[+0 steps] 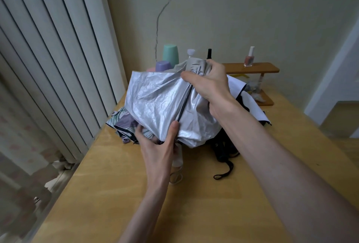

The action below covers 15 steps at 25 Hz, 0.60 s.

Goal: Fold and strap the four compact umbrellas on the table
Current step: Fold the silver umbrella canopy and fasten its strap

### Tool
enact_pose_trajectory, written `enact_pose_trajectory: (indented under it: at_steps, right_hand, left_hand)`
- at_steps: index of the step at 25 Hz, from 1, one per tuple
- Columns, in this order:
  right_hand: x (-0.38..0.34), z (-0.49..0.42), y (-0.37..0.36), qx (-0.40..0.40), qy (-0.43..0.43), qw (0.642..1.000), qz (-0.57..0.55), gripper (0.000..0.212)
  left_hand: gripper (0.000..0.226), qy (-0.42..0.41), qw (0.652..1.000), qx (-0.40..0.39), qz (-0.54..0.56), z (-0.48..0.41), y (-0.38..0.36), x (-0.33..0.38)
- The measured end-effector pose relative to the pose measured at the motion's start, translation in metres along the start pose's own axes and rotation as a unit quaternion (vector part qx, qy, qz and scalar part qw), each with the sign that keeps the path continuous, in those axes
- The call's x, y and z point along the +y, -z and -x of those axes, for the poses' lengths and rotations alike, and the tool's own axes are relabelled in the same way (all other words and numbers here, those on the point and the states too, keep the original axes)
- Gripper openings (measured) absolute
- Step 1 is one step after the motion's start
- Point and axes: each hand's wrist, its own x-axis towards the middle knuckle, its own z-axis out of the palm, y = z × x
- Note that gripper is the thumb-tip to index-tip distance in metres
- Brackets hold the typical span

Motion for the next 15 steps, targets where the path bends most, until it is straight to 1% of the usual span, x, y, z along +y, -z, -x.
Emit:
enact_pose_trajectory:
  at_steps: [2, 3, 4, 5, 7, 8, 9, 11, 12, 13, 14, 15]
  right_hand:
    - [0.003, -0.001, -0.002, 0.022, -0.02, 0.999, 0.021, 0.022]
    - [0.003, -0.001, -0.003, 0.028, -0.025, 0.999, 0.026, 0.022]
    - [0.003, -0.001, -0.004, 0.032, -0.027, 0.999, 0.029, 0.021]
    - [0.002, -0.001, -0.004, 0.033, -0.025, 0.999, 0.03, 0.021]
    - [0.001, -0.001, -0.005, 0.028, -0.013, 0.999, 0.03, 0.022]
    - [-0.001, -0.001, -0.005, 0.022, -0.007, 0.999, 0.028, 0.023]
    - [-0.001, -0.002, -0.006, 0.015, 0.002, 1.0, 0.022, 0.024]
    - [0.001, -0.005, -0.008, 0.005, 0.016, 1.0, 0.005, 0.026]
    - [0.002, -0.005, -0.009, -0.005, 0.018, 1.0, -0.006, 0.028]
    - [0.003, -0.006, -0.009, -0.027, 0.018, 0.999, -0.017, 0.033]
    - [0.003, -0.005, -0.009, -0.059, 0.018, 0.998, -0.025, 0.042]
    - [0.004, -0.005, -0.006, -0.095, 0.021, 0.995, -0.027, 0.054]
  left_hand:
    - [0.116, -0.023, 1.0, 0.02, 0.004, 0.01, -0.002, 0.005]
    - [0.118, -0.046, 0.999, 0.022, 0.002, 0.014, -0.003, 0.007]
    - [0.115, -0.065, 0.998, 0.02, 0.0, 0.013, -0.002, 0.007]
    - [0.105, -0.094, 0.995, 0.009, -0.017, 0.01, -0.001, 0.001]
    - [0.076, -0.146, 0.987, -0.022, -0.059, 0.004, 0.0, -0.007]
    - [0.062, -0.143, 0.987, -0.036, -0.068, 0.003, -0.001, -0.01]
    - [0.055, -0.128, 0.989, -0.049, -0.053, 0.002, -0.002, -0.013]
    - [0.053, -0.098, 0.992, -0.074, 0.003, 0.0, -0.003, -0.014]
    - [0.053, -0.091, 0.993, -0.071, 0.017, -0.003, -0.004, -0.016]
    - [0.053, -0.09, 0.994, -0.065, 0.025, -0.006, -0.004, -0.016]
    - [0.055, -0.082, 0.994, -0.057, 0.037, -0.009, -0.004, -0.016]
    - [0.064, -0.069, 0.995, -0.053, 0.052, -0.011, -0.003, -0.015]
